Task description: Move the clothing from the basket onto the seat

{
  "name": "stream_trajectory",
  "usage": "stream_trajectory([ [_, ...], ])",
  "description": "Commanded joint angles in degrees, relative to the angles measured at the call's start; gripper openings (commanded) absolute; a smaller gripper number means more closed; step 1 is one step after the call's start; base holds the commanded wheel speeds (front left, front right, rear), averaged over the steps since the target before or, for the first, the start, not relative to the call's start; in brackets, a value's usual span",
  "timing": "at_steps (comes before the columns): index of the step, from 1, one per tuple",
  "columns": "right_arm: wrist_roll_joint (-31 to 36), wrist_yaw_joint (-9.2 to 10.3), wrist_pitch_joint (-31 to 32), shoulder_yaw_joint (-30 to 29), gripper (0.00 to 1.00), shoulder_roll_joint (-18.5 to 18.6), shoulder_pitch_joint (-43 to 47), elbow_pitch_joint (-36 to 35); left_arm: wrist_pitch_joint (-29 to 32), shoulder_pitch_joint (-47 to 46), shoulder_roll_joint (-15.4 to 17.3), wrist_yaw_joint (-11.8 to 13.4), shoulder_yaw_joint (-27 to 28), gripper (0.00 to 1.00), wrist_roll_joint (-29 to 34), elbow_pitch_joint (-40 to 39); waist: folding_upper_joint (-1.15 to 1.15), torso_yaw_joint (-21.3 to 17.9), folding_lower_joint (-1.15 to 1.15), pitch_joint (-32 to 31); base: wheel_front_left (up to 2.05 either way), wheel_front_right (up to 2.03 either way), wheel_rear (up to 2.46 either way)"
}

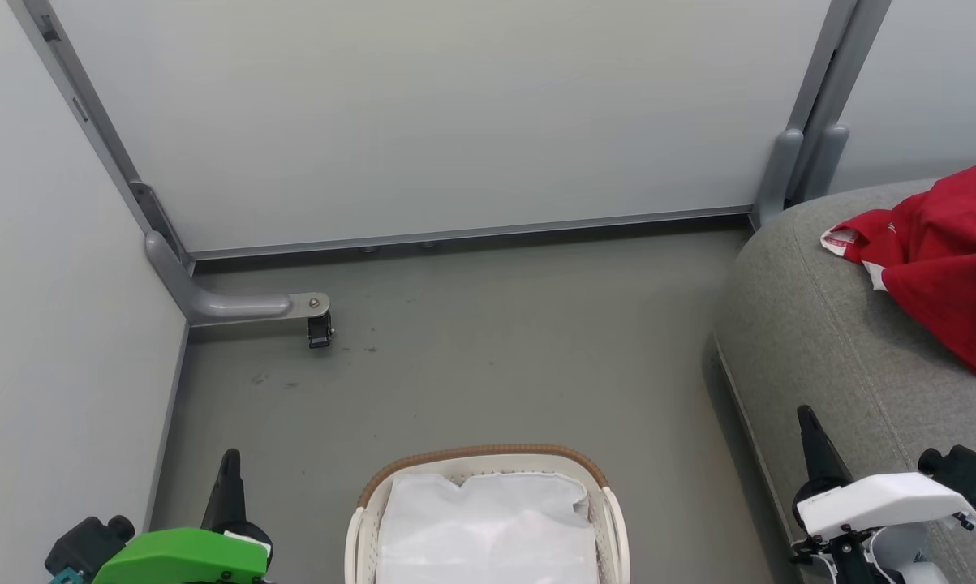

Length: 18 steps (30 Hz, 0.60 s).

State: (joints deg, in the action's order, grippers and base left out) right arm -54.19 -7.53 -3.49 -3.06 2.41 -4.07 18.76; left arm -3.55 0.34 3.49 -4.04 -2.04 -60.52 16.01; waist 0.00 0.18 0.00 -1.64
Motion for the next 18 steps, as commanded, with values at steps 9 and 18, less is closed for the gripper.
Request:
stream_trajectory([
  [9,-6.95,0.04,1.81,-0.78,0.0,0.42,-1.46,-1.58,1.79,-2.51,-0.01,-0.83,1.71,0.0,-5.73,-0.97,0.0,-0.02,0.0,0.22,0.0,0.0,0.0],
  [18,-12.19,0.04,3.22,-1.24,0.0,0.45,-1.65,-2.15,3.18,-3.32,-0.1,-1.31,2.94,0.0,-10.12,-1.16,0.0,-0.04,0.0,0.43,0.0,0.0,0.0],
])
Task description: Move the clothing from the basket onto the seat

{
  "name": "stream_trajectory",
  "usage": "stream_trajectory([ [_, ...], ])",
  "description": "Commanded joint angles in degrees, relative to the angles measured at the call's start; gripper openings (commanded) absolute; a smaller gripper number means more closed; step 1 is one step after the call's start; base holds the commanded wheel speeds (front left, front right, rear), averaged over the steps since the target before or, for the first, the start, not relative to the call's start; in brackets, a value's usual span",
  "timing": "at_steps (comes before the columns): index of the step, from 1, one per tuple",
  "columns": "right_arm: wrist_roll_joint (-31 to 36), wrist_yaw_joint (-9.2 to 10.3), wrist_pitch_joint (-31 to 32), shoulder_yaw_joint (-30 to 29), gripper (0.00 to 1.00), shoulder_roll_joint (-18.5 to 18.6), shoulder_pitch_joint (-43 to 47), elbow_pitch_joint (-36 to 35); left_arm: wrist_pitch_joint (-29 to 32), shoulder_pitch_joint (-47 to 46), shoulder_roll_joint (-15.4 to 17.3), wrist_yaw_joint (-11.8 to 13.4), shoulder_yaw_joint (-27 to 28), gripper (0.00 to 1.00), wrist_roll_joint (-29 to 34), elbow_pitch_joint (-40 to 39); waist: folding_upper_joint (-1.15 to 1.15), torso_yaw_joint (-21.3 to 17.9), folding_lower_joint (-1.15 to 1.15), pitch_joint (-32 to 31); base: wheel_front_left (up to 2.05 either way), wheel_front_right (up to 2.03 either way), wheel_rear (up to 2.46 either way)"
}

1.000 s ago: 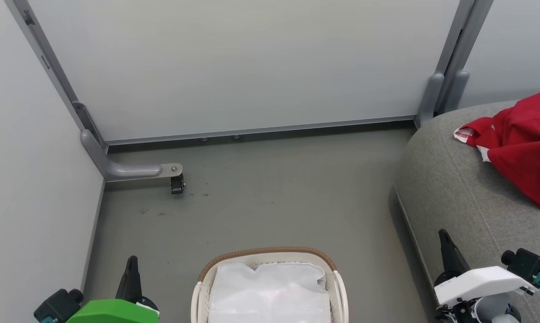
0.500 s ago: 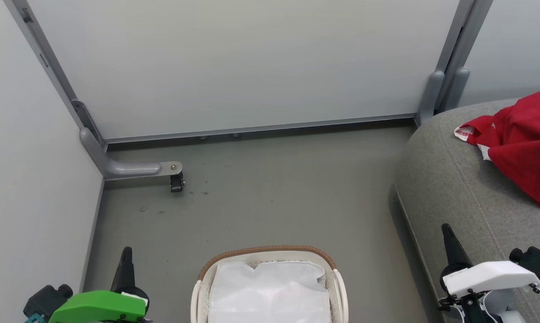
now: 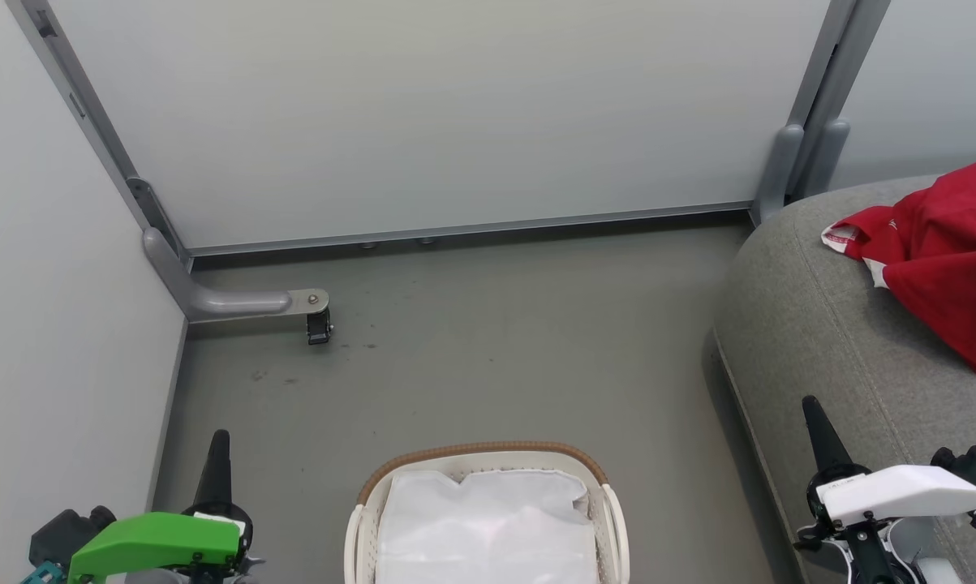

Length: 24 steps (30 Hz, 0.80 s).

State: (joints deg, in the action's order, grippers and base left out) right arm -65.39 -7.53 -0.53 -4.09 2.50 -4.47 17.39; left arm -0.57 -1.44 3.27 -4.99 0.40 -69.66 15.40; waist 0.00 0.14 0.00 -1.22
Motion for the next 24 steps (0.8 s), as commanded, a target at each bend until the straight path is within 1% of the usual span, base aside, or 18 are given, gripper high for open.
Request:
stream_trajectory([
  [1,-1.61,0.04,0.41,-0.26,0.0,0.36,-1.28,-0.83,0.41,-1.63,0.11,-0.41,0.64,0.0,-1.49,-0.57,0.0,0.0,0.0,0.03,0.0,0.0,0.0],
  [24,-13.27,0.06,3.54,-1.34,0.0,0.44,-1.58,-2.12,3.59,-3.39,-0.13,-1.46,3.24,0.0,-11.28,-1.02,0.0,-0.06,0.0,0.57,0.0,0.0,0.0],
])
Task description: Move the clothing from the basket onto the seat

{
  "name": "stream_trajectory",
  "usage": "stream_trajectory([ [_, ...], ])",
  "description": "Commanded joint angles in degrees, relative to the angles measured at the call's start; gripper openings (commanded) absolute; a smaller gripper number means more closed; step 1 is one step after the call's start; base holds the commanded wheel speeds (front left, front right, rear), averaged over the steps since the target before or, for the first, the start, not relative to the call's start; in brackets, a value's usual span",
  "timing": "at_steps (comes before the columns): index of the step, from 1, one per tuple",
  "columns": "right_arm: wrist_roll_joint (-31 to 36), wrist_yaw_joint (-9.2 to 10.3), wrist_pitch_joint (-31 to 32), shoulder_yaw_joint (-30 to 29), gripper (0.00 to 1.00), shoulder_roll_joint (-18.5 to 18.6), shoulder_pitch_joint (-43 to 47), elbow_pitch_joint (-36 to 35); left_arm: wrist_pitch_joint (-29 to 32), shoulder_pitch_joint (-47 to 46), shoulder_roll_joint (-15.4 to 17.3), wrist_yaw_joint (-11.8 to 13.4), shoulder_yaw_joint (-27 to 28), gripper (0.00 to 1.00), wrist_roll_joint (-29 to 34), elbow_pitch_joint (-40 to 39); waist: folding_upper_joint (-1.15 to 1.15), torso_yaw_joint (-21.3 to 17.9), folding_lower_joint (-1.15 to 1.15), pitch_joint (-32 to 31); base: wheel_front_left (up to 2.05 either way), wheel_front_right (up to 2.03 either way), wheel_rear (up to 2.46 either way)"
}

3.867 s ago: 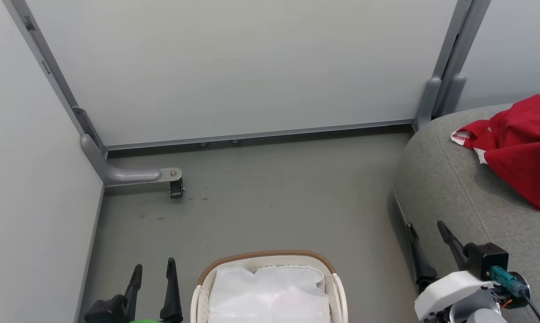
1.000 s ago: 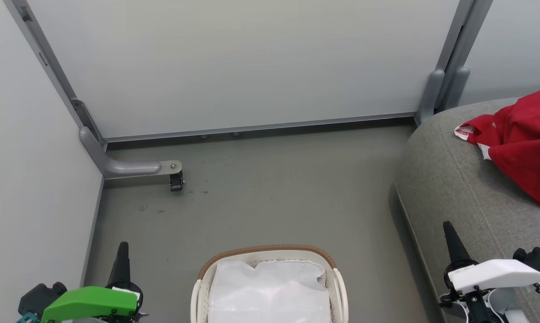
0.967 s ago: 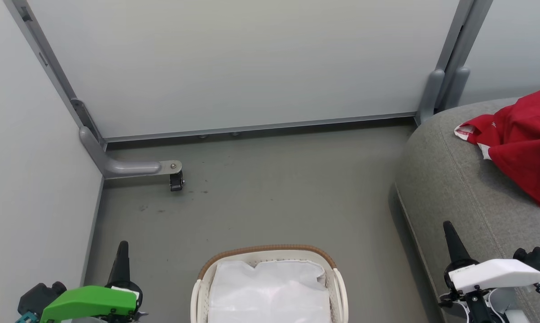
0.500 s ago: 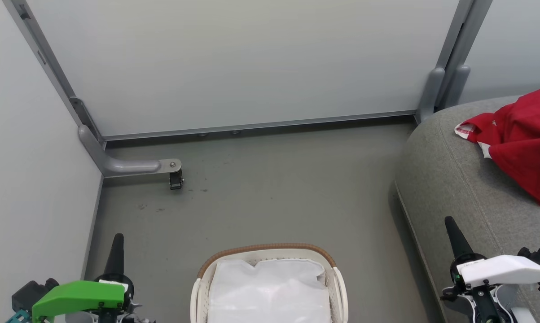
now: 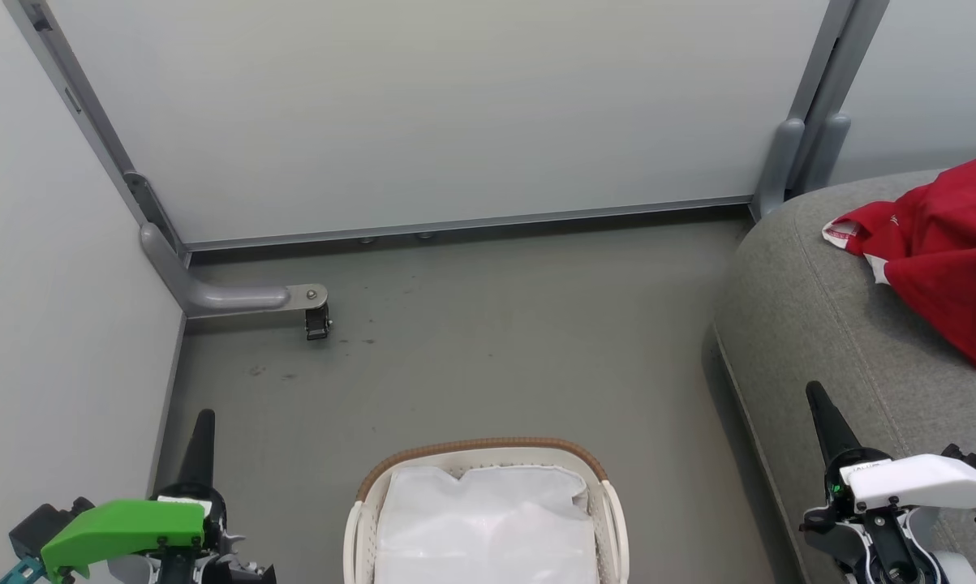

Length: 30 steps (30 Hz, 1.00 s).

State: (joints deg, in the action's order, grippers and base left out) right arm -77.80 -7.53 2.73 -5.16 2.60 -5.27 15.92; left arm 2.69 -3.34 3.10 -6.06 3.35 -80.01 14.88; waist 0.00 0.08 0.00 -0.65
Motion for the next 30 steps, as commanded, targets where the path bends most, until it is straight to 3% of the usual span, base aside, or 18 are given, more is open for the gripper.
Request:
stream_trajectory([
  [1,-1.24,0.06,0.42,-0.3,0.0,0.34,-0.81,-0.7,0.34,-1.57,0.03,-0.45,0.38,0.0,-1.28,-0.53,0.0,0.0,0.0,0.03,0.0,0.0,0.0],
  [30,-13.63,0.04,3.73,-1.4,0.0,0.43,-1.18,-1.94,3.81,-3.26,-0.24,-1.58,3.21,0.0,-11.58,-0.9,0.0,-0.07,0.0,0.74,0.0,0.0,0.0],
])
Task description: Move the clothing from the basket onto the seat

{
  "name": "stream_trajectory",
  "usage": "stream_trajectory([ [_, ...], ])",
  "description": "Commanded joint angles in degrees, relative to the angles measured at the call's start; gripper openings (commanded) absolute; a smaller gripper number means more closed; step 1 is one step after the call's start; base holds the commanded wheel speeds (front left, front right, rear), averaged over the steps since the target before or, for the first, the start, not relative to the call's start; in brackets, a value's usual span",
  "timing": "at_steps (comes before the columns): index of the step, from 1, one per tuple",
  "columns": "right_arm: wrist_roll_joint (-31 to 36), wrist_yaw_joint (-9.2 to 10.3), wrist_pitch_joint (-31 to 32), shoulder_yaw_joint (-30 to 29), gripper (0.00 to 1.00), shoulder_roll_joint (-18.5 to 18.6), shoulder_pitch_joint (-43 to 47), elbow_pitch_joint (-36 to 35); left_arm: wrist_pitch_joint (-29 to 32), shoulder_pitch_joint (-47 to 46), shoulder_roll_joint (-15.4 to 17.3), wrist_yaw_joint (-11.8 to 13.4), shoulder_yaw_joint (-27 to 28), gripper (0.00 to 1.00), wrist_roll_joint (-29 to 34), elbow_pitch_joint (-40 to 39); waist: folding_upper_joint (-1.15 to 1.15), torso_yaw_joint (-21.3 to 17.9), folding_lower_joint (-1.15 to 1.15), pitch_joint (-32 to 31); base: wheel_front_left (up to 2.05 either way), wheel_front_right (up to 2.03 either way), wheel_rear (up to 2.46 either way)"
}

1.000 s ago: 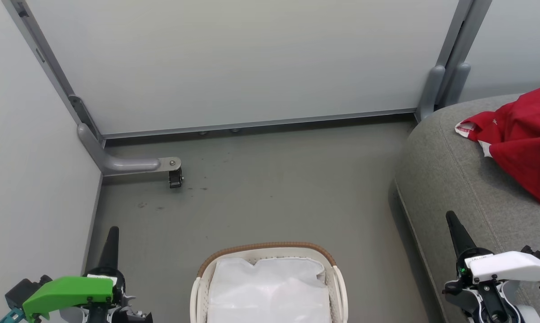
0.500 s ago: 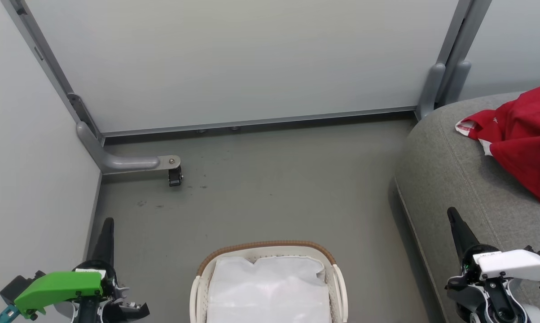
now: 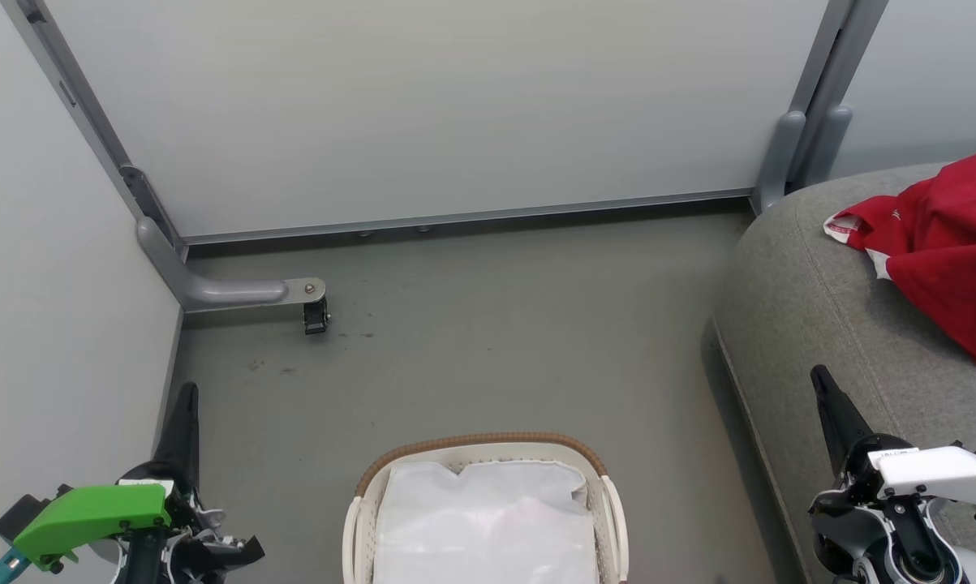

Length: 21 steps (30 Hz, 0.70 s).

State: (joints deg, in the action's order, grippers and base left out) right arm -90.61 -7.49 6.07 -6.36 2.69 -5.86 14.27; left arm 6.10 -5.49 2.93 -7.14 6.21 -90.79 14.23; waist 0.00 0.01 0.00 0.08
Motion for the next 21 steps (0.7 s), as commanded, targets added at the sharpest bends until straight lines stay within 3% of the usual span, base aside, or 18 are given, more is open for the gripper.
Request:
stream_trajectory([
  [1,-1.2,0.0,0.52,-0.24,0.0,0.34,-0.59,-0.33,0.44,-1.16,-0.07,-0.54,0.43,0.0,-1.2,-0.26,0.0,0.0,0.0,0.03,0.0,0.0,0.0],
  [21,-1.89,0.0,0.65,-0.29,0.0,0.35,-0.6,-0.41,0.66,-1.08,-0.07,-0.53,0.53,0.0,-1.7,-0.24,0.0,-0.01,0.0,0.1,0.0,0.0,0.0],
])
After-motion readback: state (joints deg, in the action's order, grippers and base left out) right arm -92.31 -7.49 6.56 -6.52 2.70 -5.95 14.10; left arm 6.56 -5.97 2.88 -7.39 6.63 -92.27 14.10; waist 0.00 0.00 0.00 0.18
